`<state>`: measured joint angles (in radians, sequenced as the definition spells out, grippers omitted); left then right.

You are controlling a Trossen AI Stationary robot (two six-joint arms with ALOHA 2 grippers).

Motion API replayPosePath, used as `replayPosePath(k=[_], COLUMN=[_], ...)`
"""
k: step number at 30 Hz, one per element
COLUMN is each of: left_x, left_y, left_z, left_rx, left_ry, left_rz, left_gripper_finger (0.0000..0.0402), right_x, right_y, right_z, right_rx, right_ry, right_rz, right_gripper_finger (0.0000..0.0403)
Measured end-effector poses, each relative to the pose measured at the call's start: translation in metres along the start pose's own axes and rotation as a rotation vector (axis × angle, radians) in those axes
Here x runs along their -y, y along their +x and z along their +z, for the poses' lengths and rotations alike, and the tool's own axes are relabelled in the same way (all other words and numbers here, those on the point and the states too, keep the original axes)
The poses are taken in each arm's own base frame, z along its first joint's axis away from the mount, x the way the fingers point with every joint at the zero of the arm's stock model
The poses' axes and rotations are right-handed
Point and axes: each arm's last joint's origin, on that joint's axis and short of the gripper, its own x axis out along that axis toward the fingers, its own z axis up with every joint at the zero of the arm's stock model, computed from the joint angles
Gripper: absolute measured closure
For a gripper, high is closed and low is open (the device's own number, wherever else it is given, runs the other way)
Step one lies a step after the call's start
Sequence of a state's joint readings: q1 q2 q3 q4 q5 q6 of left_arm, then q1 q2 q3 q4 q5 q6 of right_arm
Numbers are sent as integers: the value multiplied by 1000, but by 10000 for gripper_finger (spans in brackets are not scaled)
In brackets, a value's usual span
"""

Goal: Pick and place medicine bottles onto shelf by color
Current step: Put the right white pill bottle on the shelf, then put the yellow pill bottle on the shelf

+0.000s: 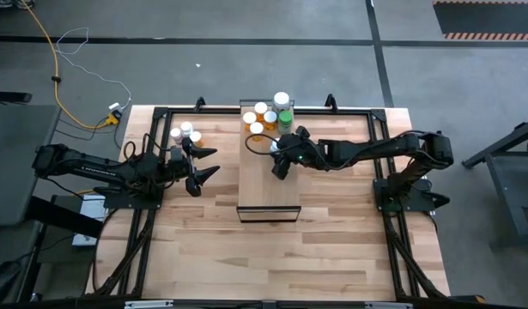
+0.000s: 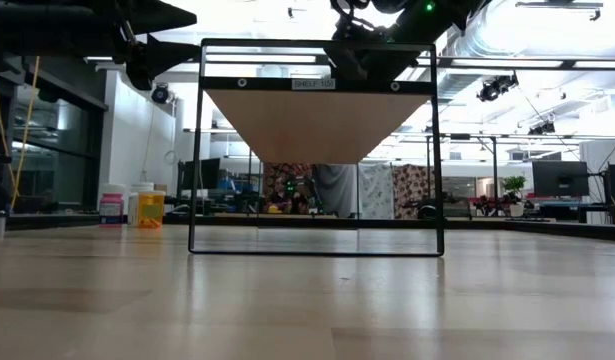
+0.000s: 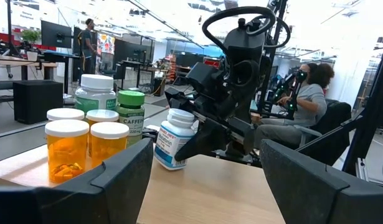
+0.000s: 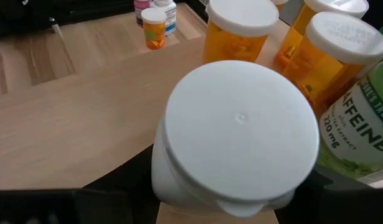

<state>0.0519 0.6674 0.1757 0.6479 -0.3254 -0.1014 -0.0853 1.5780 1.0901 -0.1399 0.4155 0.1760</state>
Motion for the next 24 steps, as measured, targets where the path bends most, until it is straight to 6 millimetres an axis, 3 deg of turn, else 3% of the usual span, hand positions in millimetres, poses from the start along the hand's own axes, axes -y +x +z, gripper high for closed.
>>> replayPosePath(k=[10, 19, 24], left_x=[0, 0, 0], left_y=[0, 0, 0], left_z=[0, 0, 0], left_rx=[0, 0, 0], left_ry=[0, 0, 0], left_rz=[0, 0, 0], left_gripper_finger=[117, 117, 117], right_x=[0, 3, 1], right_y=[0, 0, -1], right_z=[0, 0, 3], right_rx=[-3, 11, 41], right_ry=[-2, 5, 6], right_rz=[-1, -91, -79], right_gripper_finger=[170, 87, 65])
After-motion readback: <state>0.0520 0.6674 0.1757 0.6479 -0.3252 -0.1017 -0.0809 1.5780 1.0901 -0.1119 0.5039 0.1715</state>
